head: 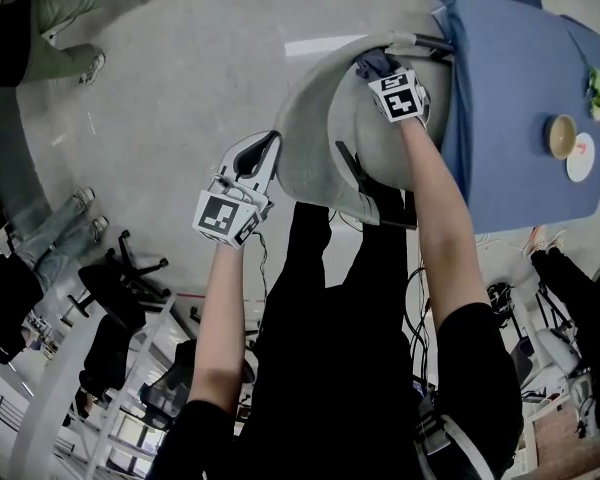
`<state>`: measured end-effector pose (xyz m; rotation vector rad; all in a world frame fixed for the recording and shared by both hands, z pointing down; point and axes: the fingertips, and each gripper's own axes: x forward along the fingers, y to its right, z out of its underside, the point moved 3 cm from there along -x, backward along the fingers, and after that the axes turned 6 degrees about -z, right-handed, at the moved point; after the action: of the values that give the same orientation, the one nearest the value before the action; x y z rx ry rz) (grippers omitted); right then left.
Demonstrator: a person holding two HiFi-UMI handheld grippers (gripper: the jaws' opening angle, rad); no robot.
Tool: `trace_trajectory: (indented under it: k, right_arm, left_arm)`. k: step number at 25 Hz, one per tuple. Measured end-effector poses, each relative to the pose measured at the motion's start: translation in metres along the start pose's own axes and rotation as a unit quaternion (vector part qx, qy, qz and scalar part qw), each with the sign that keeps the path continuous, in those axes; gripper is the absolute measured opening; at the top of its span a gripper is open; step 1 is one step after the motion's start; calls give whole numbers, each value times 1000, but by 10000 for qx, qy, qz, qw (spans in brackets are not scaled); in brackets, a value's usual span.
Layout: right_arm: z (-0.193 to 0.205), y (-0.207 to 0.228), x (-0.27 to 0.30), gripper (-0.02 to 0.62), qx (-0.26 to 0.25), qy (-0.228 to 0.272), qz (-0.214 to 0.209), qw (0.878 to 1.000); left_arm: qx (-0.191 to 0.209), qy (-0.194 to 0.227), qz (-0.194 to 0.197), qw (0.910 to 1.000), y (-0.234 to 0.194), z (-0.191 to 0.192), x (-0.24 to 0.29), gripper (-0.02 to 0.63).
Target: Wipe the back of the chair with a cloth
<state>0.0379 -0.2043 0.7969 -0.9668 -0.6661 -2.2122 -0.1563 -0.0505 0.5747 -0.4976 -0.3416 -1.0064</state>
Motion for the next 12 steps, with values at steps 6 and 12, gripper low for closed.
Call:
trace_trajectory:
  k: [6, 12]
  right_arm:
    - [-6, 5, -16, 121, -21, 17, 178, 9998]
    - [-19, -2, -37, 121, -170, 163, 327, 9992]
  left_arm:
    - [-54, -64, 32, 10000, 0, -2, -3, 26]
    - [160, -191, 9, 9997, 3, -5, -5, 26]
